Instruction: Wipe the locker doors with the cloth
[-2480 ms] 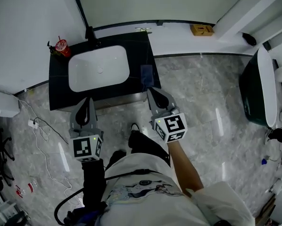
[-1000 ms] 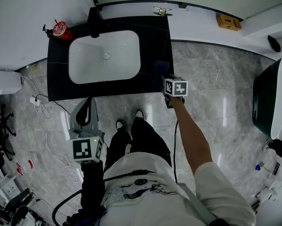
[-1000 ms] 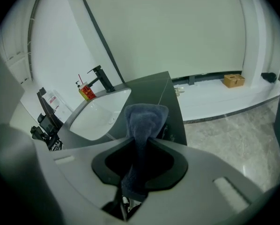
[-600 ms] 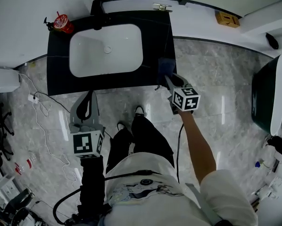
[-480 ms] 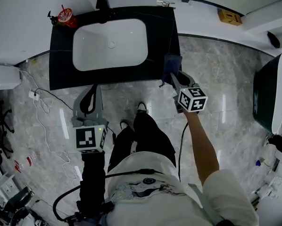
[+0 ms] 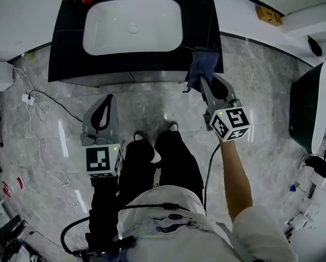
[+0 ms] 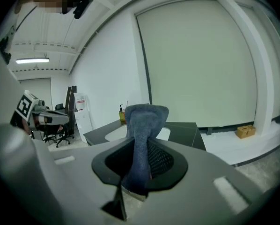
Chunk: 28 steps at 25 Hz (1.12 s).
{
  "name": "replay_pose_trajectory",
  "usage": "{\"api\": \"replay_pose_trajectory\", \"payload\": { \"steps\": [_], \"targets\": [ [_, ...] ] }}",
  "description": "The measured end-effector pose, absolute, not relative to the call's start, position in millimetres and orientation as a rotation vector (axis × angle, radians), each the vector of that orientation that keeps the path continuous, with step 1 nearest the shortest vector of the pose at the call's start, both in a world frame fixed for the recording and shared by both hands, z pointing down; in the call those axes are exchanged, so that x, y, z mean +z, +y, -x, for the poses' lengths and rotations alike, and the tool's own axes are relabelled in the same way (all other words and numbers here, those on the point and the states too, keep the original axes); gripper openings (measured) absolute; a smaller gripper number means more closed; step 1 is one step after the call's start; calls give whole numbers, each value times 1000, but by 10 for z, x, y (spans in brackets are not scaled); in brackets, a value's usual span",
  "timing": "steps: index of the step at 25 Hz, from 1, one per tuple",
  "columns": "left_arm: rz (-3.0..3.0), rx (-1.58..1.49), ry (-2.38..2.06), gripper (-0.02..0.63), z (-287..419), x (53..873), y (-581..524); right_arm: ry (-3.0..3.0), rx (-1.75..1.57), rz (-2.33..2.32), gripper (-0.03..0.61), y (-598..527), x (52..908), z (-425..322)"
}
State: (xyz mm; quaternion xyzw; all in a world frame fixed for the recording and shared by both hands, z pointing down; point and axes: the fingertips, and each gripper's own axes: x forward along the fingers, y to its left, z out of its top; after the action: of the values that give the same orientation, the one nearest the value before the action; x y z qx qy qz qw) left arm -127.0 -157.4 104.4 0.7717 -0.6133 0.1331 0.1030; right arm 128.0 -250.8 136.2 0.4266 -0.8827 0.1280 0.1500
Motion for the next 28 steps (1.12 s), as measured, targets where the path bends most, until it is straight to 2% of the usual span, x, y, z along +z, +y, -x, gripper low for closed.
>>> {"api": "replay_pose_trajectory", "payload": {
  "steps": [10,28],
  "targets": [
    [-2272,302,-1957,3,1212,2512,-1600,-2677,-109,-1050,75,-2161,2313,-1468],
    [-2331,253,-2076,2,1042,4909,-1798,-2667,-648,-911,75,-2334,4300,-1654]
  ]
}}
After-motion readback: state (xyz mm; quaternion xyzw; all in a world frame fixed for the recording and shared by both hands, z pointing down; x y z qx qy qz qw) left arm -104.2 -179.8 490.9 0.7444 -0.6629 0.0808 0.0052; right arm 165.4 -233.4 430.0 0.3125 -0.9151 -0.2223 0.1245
